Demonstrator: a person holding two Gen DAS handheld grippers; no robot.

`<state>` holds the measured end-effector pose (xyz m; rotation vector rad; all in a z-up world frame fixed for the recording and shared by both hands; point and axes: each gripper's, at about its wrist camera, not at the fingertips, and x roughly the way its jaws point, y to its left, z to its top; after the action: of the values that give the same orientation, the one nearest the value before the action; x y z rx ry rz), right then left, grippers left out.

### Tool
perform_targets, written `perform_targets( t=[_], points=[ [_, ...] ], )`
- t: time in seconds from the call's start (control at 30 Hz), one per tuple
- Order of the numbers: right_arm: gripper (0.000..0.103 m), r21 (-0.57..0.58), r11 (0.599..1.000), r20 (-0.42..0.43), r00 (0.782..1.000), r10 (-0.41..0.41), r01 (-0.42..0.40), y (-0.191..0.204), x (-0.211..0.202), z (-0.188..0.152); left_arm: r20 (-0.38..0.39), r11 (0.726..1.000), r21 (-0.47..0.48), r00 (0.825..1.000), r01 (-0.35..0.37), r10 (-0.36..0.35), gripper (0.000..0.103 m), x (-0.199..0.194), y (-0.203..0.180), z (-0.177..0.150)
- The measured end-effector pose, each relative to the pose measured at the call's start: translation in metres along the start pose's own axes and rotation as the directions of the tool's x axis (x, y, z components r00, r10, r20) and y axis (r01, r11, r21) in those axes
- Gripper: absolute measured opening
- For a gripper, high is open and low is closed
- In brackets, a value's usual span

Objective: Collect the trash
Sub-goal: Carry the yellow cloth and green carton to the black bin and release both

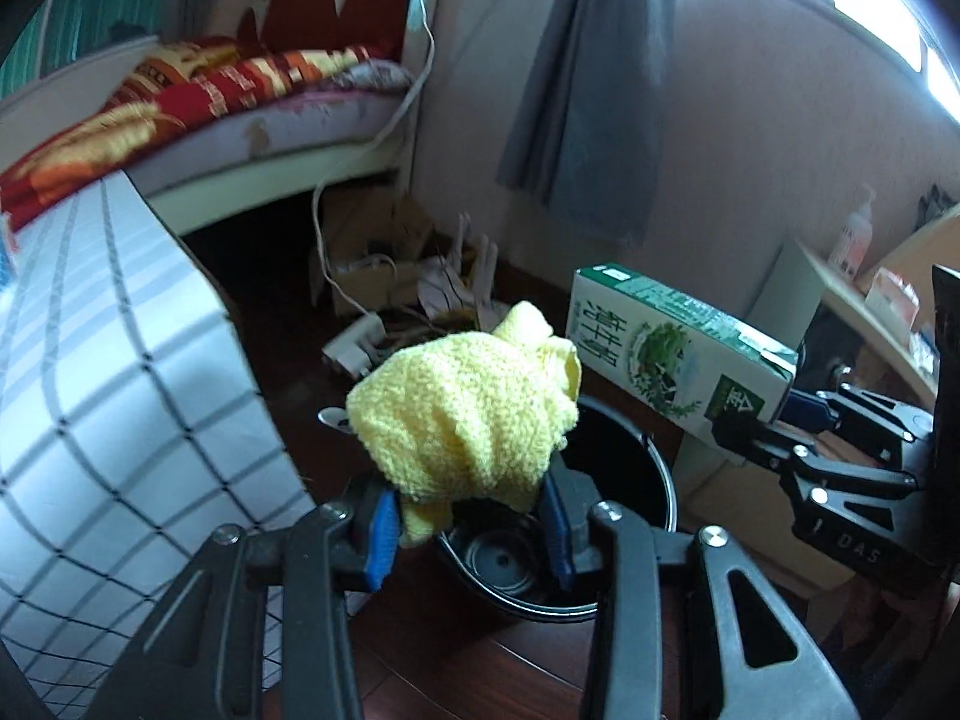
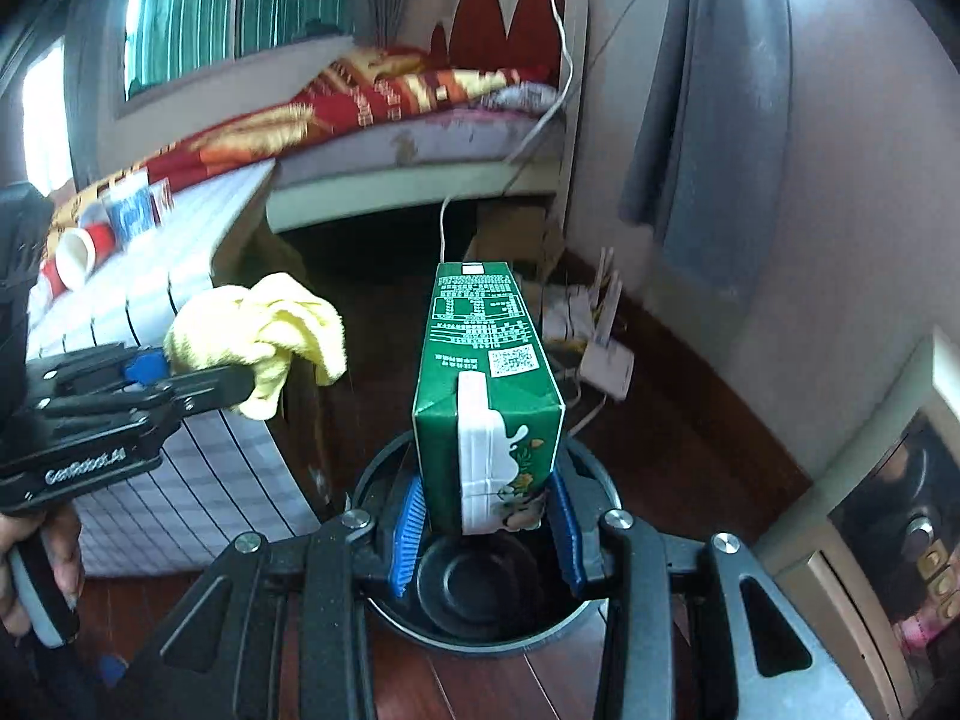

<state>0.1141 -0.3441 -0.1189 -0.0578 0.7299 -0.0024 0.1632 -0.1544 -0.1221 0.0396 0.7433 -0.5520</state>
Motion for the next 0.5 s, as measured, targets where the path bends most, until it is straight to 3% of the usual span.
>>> perform_targets(
  t=[0.1,0.17,0.2,0.23,0.27,0.37,0.5],
  points=[
    [0.040,0.000,1.000,-0.041,0.999,0.022,-0.022,-0.007,0.014,-0.013,-0.046,1.000,-0.002,0.999,0.029,-0.029,0.042,0.020,-0.005,-0.001],
    [0.041,-0.019,0.999,-0.082,0.996,0.042,-0.043,-0.008,0.029,-0.018,-0.061,0.998,0.000,0.996,0.068,-0.068,0.054,0.033,-0.008,-0.001],
    [0.062,-0.047,0.999,-0.107,0.994,0.007,-0.012,-0.011,0.041,-0.023,-0.060,0.999,0.006,0.997,0.054,-0.054,0.070,0.039,-0.011,-0.002],
    [0.083,-0.041,0.999,-0.152,0.988,-0.024,0.018,-0.018,0.054,-0.030,-0.067,0.999,0.020,0.997,0.039,-0.037,0.078,0.043,-0.014,-0.003],
    [0.103,-0.024,1.000,-0.180,0.983,-0.023,0.019,-0.022,0.060,-0.034,-0.078,0.999,0.033,0.996,0.039,-0.037,0.078,0.046,-0.016,-0.005],
    [0.103,0.014,0.999,-0.223,0.974,-0.039,0.043,-0.035,0.074,-0.045,-0.107,1.000,0.023,0.994,0.009,-0.006,0.080,0.049,-0.013,-0.010],
    [0.103,0.013,0.997,-0.201,0.977,-0.074,0.078,-0.039,0.073,-0.041,-0.092,0.999,0.007,0.994,-0.051,0.052,0.087,0.043,-0.008,-0.012]
  ],
)
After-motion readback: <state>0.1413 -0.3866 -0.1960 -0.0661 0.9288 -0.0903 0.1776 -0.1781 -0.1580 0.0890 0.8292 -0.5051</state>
